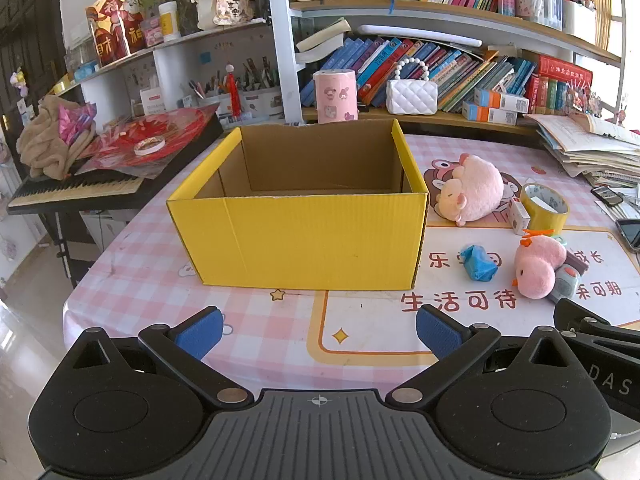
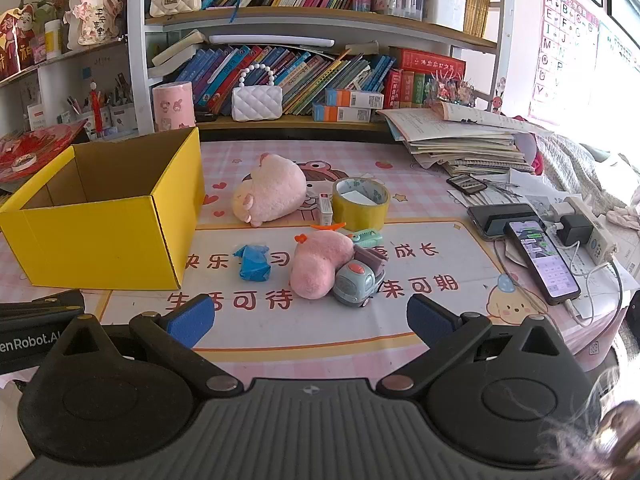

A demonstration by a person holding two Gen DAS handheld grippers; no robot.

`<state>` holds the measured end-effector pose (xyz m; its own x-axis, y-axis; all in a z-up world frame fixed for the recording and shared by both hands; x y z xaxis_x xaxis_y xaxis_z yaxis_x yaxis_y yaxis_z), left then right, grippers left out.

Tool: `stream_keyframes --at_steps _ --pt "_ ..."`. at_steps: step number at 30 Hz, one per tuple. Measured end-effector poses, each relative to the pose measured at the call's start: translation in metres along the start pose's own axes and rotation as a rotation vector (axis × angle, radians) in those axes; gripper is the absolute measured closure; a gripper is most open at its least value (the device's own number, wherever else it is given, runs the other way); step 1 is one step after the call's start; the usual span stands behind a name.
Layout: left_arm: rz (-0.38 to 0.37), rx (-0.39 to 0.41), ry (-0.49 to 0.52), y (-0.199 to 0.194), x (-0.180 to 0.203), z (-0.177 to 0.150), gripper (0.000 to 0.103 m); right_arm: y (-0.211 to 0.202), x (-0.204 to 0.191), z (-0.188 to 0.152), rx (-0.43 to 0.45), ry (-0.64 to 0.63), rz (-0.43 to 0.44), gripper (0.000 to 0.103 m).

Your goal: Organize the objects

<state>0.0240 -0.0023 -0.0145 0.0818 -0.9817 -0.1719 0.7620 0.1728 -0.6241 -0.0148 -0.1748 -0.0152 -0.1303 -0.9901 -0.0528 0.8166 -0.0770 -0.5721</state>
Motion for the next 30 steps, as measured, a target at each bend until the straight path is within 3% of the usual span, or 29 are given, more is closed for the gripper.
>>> stream_keyframes --at_steps 30 --pt "-0.012 -0.051 0.016 0.017 0.01 -0.001 0.0 0.025 0.002 -0.001 -0.04 0.001 0.005 0.0"
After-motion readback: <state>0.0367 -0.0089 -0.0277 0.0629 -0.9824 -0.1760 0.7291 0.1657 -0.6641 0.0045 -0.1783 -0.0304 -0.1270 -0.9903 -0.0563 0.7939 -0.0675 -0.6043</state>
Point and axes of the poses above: each gripper's, at about its wrist camera, not at the fingertips, and y roughly the way its jaws point, x to its right, z to its top, the point moved 2 cm from there along y, roughly the way its jaws point, and after that the axes turned 8 degrees about z, right-handed, at the moved point
